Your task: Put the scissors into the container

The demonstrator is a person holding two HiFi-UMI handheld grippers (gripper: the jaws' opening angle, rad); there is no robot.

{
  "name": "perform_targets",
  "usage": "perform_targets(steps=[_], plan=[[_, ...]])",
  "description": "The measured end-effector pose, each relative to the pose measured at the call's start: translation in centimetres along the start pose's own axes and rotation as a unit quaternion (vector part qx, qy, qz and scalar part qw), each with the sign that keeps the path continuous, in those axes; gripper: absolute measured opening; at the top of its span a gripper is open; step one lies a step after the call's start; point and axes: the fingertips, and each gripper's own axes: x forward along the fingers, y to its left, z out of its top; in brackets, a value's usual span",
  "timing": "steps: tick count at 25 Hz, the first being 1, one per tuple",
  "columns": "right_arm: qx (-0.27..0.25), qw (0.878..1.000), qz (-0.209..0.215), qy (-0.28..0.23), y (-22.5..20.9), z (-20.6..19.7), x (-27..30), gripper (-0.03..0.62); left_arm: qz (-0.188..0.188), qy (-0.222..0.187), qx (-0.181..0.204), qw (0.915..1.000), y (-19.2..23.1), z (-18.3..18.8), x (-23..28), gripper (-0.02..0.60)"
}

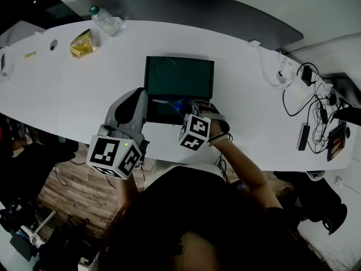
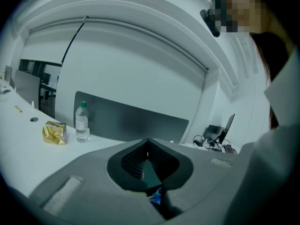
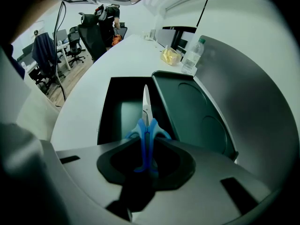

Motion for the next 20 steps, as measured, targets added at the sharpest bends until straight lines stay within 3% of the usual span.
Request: perform_targets(steps=[20], plan=[[-0.033, 0.998, 0.031, 0.044, 1.2, -0.1, 2.1, 0.095, 0.021, 0.006, -0.006, 0.9997, 1.3, -0.5, -0.4, 0.012]])
